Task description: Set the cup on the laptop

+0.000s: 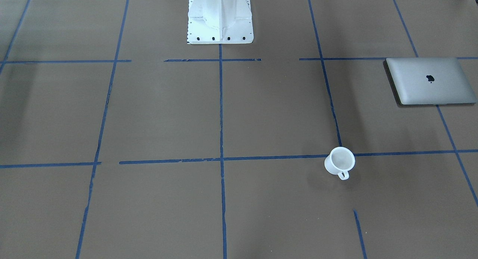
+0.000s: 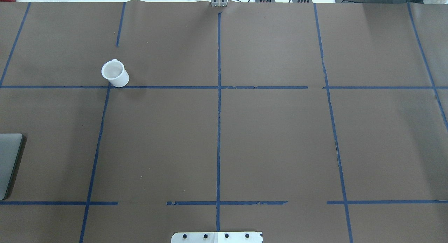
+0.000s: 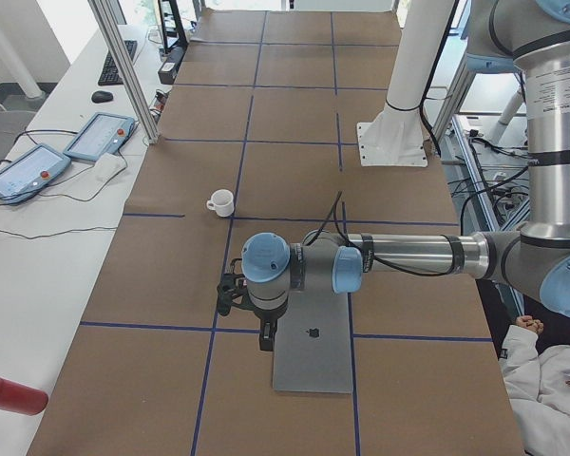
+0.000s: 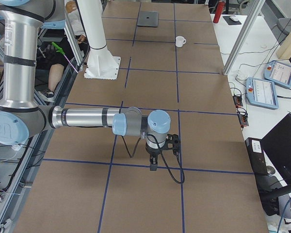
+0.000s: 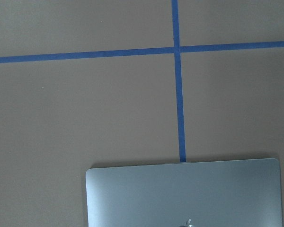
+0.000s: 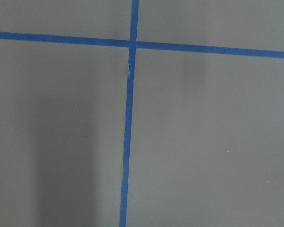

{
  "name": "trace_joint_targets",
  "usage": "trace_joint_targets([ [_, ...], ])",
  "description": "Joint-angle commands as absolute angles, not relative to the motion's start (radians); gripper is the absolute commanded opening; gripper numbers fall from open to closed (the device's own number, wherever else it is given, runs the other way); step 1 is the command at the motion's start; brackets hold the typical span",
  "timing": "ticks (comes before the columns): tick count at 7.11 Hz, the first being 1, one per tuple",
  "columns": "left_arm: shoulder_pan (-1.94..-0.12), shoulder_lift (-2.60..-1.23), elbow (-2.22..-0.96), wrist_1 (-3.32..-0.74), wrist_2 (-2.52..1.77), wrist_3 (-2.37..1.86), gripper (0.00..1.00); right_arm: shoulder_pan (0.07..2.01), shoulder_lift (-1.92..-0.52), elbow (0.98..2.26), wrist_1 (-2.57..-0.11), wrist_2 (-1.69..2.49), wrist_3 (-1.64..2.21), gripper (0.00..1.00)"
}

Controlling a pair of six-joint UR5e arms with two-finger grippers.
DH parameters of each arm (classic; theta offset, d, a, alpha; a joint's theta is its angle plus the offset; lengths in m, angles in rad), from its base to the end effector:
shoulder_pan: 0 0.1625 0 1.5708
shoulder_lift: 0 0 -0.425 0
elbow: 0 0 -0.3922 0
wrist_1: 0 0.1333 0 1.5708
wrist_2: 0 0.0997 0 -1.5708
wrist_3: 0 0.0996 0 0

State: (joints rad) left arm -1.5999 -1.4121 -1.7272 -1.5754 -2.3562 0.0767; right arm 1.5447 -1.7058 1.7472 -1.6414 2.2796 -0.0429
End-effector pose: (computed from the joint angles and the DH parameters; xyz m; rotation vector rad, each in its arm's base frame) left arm -0.0752 -0.4229 0.6533 0.0437 0.7843 0.0460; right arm 0.0572 -0.4338 0.6459 -0.0220 -0.7091 -0.0557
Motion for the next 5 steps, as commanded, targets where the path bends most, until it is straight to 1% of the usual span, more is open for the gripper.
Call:
trace_joint_targets([
  [1,-1.6,-1.414,-1.736,-1.575,-2.356,0.077,1.0,1.545,-1.706,1.747,-1.641,2.281,-0.043,1.0],
  [4,-1.6,-1.414,-1.726,-1.583,-2.365,0.077,1.0,1.545,-1.706,1.747,-1.641,2.281,-0.043,1.0],
  [5,-1.598,-1.416,-1.738,-1.642,-2.367,0.074,1.0,1.545,-1.706,1.747,-1.641,2.281,-0.043,1.0],
])
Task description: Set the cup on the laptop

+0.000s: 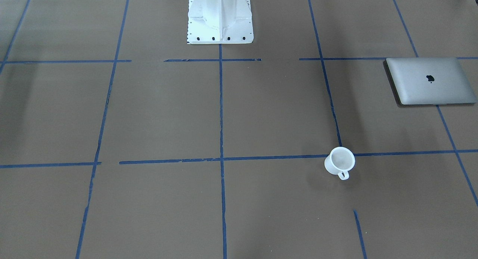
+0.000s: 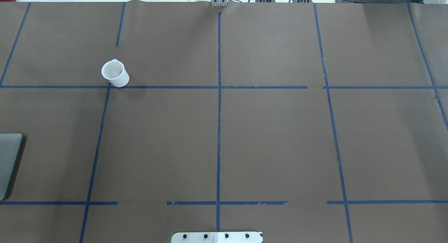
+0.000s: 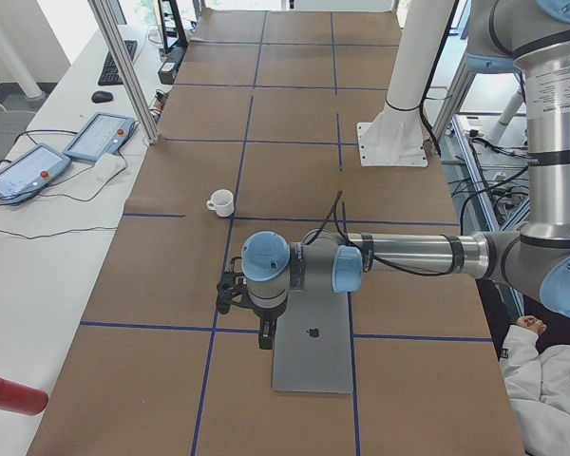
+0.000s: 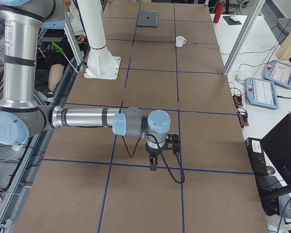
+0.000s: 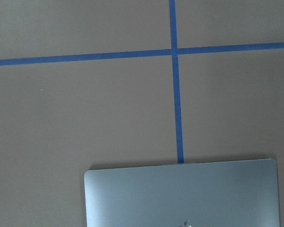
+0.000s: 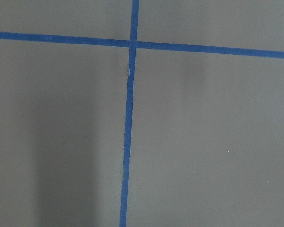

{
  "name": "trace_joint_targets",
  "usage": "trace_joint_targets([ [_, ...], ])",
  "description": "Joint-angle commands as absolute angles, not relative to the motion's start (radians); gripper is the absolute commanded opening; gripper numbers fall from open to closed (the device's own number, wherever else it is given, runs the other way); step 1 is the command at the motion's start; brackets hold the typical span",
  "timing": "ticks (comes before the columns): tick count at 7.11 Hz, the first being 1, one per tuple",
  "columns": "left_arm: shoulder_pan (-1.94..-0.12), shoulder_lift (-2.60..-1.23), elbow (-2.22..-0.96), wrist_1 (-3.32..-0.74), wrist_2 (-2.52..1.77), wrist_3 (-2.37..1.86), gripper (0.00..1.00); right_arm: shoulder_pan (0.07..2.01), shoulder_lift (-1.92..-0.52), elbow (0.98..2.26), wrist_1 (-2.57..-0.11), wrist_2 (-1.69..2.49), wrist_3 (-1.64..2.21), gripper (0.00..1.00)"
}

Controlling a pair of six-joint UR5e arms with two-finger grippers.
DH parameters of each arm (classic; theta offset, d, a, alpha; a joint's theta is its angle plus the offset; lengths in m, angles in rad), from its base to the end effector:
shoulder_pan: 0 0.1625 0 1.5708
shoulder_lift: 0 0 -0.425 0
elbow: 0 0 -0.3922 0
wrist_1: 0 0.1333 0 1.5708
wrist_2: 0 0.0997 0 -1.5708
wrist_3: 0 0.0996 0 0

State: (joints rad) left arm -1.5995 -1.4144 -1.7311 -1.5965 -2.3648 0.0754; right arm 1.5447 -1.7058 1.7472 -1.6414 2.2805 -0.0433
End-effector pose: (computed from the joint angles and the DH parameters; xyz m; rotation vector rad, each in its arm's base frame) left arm -0.0745 -0.4258 0.6476 0.0693 0.7915 0.0560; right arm 0.0571 -0.4337 0.6458 -0.0219 -0.7100 -0.0561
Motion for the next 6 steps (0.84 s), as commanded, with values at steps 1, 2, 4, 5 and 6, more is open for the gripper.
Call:
trace_joint_targets([
  [1,-1.573,-1.425,-1.733,-1.699,-2.367,0.045,1.0,1.545,-1.706,1.747,-1.641,2.281,-0.043,1.0],
  [2,-1.527,-1.471,-1.73,-1.727,-2.365,-0.028,1.0,1.545,-1.706,1.747,-1.641,2.281,-0.043,1.0],
  [4,-1.378,-1.683,-1.639,-1.71,-2.359,-0.253,1.0,1.545,-1.706,1.747,-1.641,2.28,-0.043,1.0],
  [5,-1.309,-1.815,-1.526,-1.71,-2.359,-0.346,1.0,1.545,-1.706,1.747,-1.641,2.281,-0.043,1.0],
  [6,-1.28,-1.941,-1.405,-1.718,-2.359,-0.412,1.0,1.545,-1.706,1.747,-1.641,2.28,-0.043,1.0],
])
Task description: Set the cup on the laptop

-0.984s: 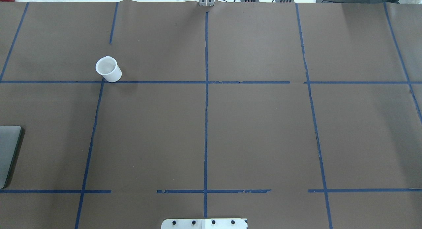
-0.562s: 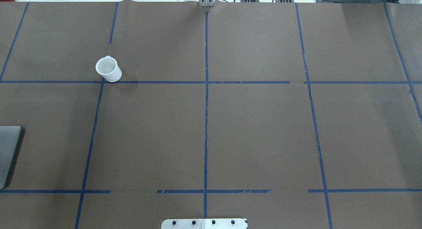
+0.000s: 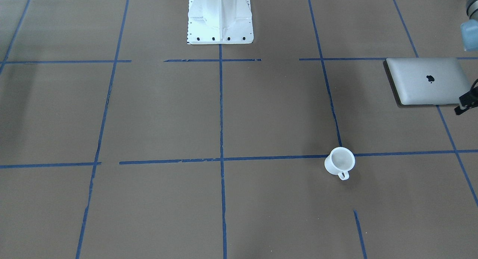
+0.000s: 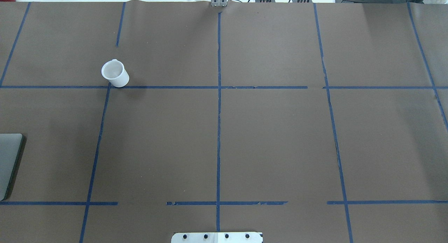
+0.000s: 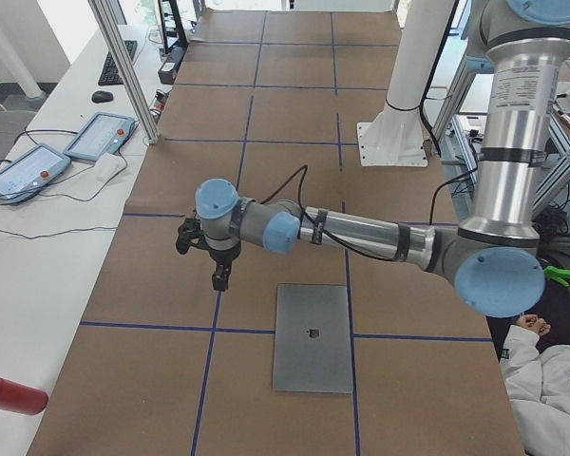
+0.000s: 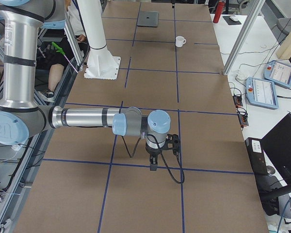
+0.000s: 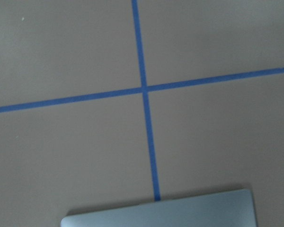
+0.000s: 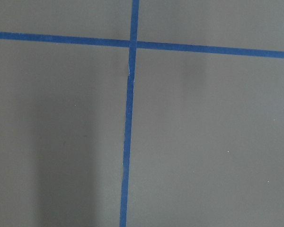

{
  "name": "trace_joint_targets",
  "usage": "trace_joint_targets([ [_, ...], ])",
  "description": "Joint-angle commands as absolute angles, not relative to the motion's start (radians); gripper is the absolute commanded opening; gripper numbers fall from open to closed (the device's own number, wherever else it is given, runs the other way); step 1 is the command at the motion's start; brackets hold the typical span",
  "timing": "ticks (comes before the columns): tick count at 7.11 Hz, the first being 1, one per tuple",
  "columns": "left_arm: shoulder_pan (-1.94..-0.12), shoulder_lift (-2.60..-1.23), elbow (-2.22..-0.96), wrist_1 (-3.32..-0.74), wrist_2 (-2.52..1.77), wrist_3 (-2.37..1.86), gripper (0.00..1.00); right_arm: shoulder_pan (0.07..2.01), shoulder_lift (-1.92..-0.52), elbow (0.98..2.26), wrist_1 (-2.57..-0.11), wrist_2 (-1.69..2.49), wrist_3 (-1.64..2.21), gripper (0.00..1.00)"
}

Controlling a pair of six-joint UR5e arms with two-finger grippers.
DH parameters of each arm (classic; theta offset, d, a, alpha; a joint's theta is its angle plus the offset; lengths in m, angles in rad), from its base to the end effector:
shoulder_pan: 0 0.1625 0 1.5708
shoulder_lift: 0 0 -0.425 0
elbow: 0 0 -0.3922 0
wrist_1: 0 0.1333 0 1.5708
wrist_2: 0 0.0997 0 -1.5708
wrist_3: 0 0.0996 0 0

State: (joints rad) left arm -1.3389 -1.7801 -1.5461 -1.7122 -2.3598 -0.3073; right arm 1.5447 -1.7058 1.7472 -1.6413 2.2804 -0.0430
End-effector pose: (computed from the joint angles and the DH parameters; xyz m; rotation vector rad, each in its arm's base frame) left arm 0.0748 -0.5893 0.5408 0.0894 0.8354 0.0577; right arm 0.0571 -0.4338 0.6458 -0.0219 -0.7099 -0.0558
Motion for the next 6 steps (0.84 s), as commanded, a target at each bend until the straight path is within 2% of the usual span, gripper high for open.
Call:
trace_joint_targets([
  [1,-1.24,-2.07,-1.302,-1.726,-2.359,-0.53,1.0,1.545,-1.706,1.747,-1.641,2.281,-0.043,1.0],
  [4,-1.107,-2.216,-1.16,-1.902,-2.329,-0.864,1.0,1.545,-1.706,1.747,-1.64,2.28,-0.043,1.0],
  [6,-1.014,-2.295,-1.066,-1.975,-2.147,-0.972,1.0,1.545,-1.706,1.747,-1.641,2.281,-0.044,1.0],
])
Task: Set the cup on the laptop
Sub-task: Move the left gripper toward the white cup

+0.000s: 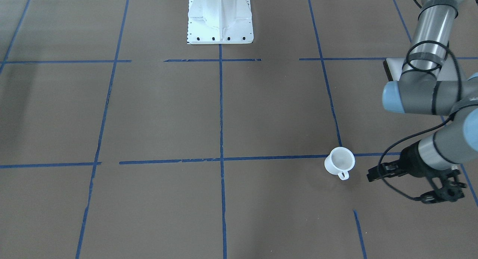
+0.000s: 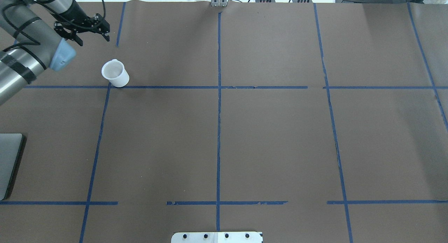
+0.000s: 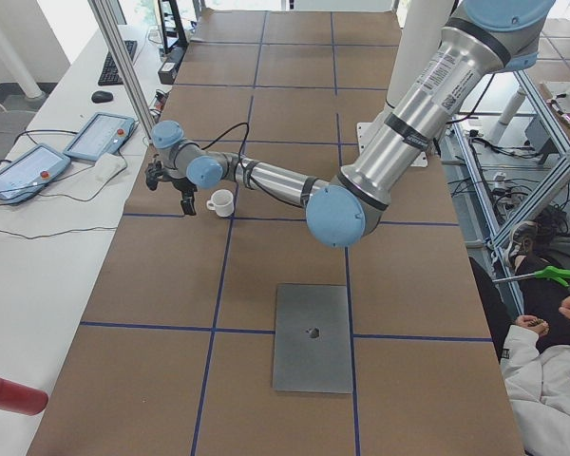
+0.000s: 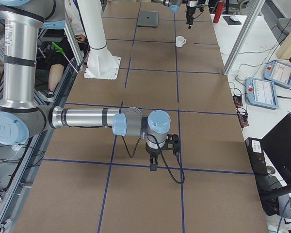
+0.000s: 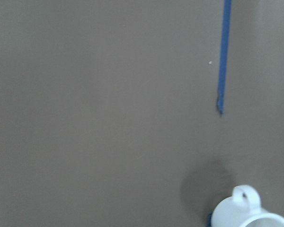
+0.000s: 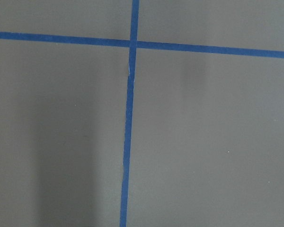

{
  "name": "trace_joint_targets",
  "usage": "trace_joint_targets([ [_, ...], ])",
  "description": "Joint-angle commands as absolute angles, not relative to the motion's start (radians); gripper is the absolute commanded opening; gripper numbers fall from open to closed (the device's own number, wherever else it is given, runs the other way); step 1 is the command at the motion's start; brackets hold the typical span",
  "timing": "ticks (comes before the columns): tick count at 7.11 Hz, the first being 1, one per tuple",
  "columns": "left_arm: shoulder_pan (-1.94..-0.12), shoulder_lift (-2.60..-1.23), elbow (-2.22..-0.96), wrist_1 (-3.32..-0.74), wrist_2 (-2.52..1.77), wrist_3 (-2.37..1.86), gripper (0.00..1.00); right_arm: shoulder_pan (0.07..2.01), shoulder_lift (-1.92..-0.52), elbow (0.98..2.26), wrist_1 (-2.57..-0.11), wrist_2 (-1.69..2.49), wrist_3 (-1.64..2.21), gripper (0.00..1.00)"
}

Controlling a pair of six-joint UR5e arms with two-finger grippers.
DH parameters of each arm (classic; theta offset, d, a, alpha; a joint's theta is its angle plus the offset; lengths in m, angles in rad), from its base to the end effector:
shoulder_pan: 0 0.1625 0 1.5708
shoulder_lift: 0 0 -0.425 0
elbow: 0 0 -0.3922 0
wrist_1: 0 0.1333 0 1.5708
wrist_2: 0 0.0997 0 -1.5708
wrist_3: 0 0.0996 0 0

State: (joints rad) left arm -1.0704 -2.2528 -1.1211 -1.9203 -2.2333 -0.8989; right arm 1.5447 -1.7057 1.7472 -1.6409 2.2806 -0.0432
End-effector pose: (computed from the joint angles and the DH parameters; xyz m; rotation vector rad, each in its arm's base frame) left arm 0.3091 -0.7154 0.4130 0.0142 0.8528 -0.1814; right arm 0.0571 -0.4338 0.6457 -0.0213 -0.7101 -0.0562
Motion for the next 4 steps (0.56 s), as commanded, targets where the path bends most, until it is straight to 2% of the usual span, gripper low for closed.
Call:
trace_joint_targets([
  [1,-0.996,-2.301,-1.037,-2.0,-2.145,-0.982,1.0,1.545,-1.706,1.747,-1.641,2.281,-0.043,1.0],
  [4,-0.96,-2.281,-1.029,-2.0,-2.146,-0.985,1.0,1.545,-1.706,1.747,-1.641,2.281,-0.043,1.0],
])
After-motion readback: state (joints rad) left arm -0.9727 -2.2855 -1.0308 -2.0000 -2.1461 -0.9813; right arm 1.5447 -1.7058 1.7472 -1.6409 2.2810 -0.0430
